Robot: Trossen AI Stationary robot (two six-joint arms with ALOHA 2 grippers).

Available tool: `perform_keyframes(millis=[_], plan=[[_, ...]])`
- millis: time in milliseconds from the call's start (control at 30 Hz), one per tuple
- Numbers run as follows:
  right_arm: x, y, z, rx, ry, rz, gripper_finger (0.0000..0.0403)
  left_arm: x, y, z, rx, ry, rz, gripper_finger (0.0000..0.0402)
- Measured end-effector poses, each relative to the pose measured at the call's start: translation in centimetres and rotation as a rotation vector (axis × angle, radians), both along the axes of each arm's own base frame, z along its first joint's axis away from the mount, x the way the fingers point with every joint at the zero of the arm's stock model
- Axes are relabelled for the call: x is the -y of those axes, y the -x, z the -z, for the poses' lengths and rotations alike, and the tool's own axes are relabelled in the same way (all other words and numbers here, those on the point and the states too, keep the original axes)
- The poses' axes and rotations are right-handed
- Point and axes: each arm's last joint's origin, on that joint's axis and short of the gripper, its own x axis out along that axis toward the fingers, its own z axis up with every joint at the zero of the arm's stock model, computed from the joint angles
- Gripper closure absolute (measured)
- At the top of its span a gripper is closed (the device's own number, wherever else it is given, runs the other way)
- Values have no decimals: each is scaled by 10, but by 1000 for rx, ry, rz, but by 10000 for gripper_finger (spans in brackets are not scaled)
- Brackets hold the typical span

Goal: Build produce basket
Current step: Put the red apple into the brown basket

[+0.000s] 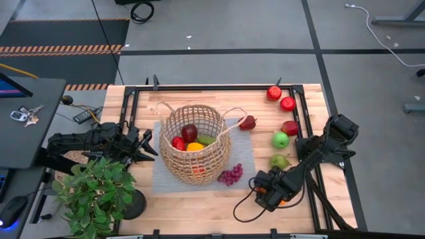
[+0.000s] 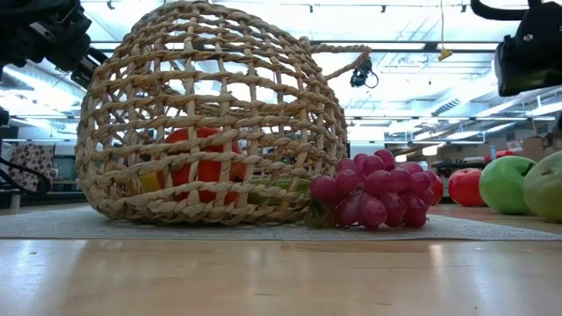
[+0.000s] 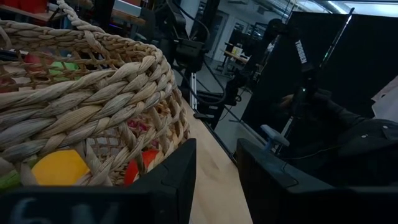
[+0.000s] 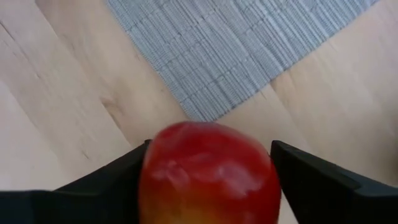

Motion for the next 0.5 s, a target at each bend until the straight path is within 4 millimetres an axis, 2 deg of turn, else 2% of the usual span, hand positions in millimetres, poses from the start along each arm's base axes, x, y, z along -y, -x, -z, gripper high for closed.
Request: perform_keyframes(millis=[133, 267, 500], plan=[[-1, -8, -7, 10, 2, -41, 124, 0, 0, 0, 0, 0, 0, 280], [-2, -19, -23, 16, 16, -83, 146, 0, 0, 0, 0, 0, 0, 280], [-3, -39, -62, 68, 86, -145, 133, 0, 0, 0, 0, 0, 0, 280]])
